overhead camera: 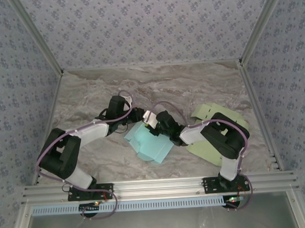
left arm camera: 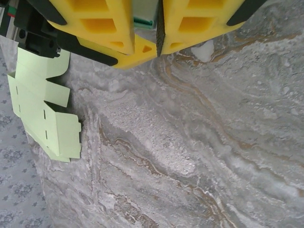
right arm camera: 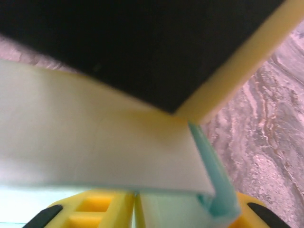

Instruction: Fold the paper box

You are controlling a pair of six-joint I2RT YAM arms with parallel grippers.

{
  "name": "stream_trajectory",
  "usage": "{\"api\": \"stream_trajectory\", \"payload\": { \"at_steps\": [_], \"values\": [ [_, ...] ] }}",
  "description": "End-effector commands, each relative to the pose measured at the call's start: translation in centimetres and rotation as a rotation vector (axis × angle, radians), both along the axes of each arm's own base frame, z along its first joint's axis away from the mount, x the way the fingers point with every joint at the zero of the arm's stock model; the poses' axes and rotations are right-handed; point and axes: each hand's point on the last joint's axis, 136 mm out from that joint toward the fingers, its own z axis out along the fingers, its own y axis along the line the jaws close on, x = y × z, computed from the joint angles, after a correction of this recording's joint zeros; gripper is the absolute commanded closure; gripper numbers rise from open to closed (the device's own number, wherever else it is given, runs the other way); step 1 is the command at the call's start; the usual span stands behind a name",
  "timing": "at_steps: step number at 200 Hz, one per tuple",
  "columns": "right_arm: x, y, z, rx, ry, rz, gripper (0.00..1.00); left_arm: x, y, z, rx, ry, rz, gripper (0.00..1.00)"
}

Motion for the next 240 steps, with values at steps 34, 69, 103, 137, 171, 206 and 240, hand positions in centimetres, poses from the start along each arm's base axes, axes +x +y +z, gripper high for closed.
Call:
{"api": "stream_trajectory", "payload": {
  "at_steps": [34, 69, 103, 137, 171, 206, 240],
  "values": [
    [0.0, -0.2, 1.8, 0.095, -0.031, -0.001, 0.66, -2.8, -1.1, -2.1, 0.055, 0.107, -0.094, 0.82],
    [-1.2, -0.5, 1.7, 0.1, -0.02, 0.046, 0.59, -2.8, -0.6, -3.0, 0.103, 0.118, -0.086, 0.82],
    [-1.9, -1.1, 1.5, 0.105, 0.001, 0.073, 0.56, -2.9, -0.1, -3.9, 0.146, 0.121, -0.086, 0.84],
    [-2.3, -1.9, 2.0, 0.137, -0.001, 0.062, 0.54, -2.9, -0.2, -3.8, 0.145, 0.126, -0.088, 0.84],
    [-2.6, -2.1, 2.9, 0.18, -0.026, 0.058, 0.54, -2.7, -0.6, -3.3, 0.136, 0.12, -0.095, 0.84],
    [-1.5, -2.0, 3.7, 0.212, -0.055, 0.017, 0.57, -2.9, -0.9, -3.3, 0.141, 0.119, -0.103, 0.84],
    [-0.5, -1.3, 3.0, 0.186, -0.054, -0.007, 0.68, -3.0, -1.2, -3.4, 0.141, 0.127, -0.112, 0.84]
  ]
}}
